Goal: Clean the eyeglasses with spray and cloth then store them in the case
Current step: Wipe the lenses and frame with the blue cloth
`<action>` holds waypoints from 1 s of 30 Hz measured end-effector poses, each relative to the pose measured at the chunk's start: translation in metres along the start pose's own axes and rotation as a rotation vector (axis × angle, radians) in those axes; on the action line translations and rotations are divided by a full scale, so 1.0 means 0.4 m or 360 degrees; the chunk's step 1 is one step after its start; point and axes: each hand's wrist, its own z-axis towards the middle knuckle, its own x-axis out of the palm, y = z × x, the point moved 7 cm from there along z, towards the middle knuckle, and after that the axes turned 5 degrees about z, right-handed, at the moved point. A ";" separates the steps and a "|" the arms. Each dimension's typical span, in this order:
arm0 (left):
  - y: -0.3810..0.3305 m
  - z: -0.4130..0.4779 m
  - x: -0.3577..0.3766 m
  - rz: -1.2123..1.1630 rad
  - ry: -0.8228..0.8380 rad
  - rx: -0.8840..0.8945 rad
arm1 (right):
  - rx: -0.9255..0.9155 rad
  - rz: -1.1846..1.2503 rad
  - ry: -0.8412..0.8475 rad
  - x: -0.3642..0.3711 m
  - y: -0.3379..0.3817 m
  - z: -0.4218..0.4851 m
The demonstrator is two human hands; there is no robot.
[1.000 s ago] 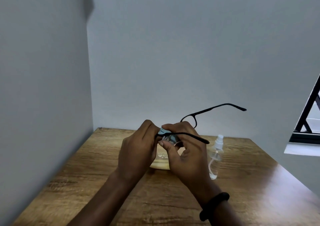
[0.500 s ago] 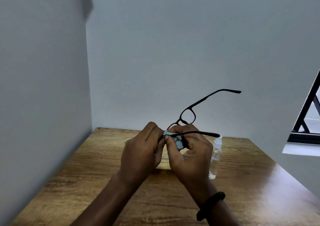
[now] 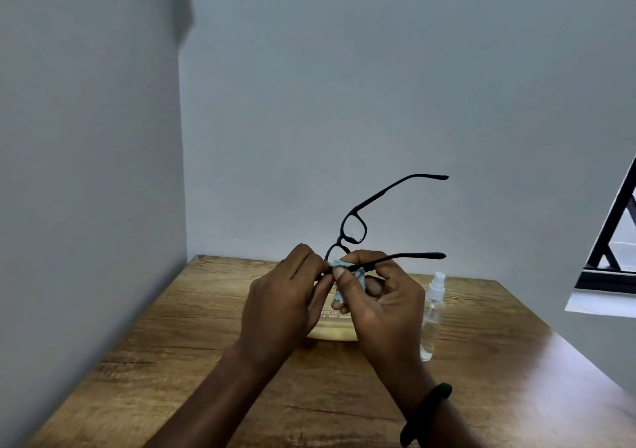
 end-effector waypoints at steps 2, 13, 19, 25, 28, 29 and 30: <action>0.002 0.000 0.003 0.0036 0.0017 0.0010 | 0.0040 0.0022 0.0005 0.003 -0.002 -0.001; 0.073 -0.002 0.019 0.0113 0.0069 -0.0141 | -0.0049 0.0214 -0.0116 -0.015 0.089 0.006; 0.086 0.001 0.010 0.0103 0.0022 -0.0164 | 0.0015 0.0373 -0.0226 -0.048 0.089 0.016; 0.115 -0.002 0.003 0.0071 -0.0001 -0.0328 | 0.0182 0.0628 -0.0556 -0.089 0.046 0.023; 0.090 0.004 -0.007 0.0002 -0.0048 -0.0295 | 0.0475 0.0675 -0.0470 -0.070 -0.007 0.023; 0.073 0.004 -0.009 -0.0015 -0.0054 -0.0254 | 0.0558 0.0652 -0.0426 -0.059 -0.023 0.019; 0.055 0.004 -0.008 -0.0035 -0.0054 -0.0215 | 0.0620 0.0614 -0.0398 -0.052 -0.036 0.015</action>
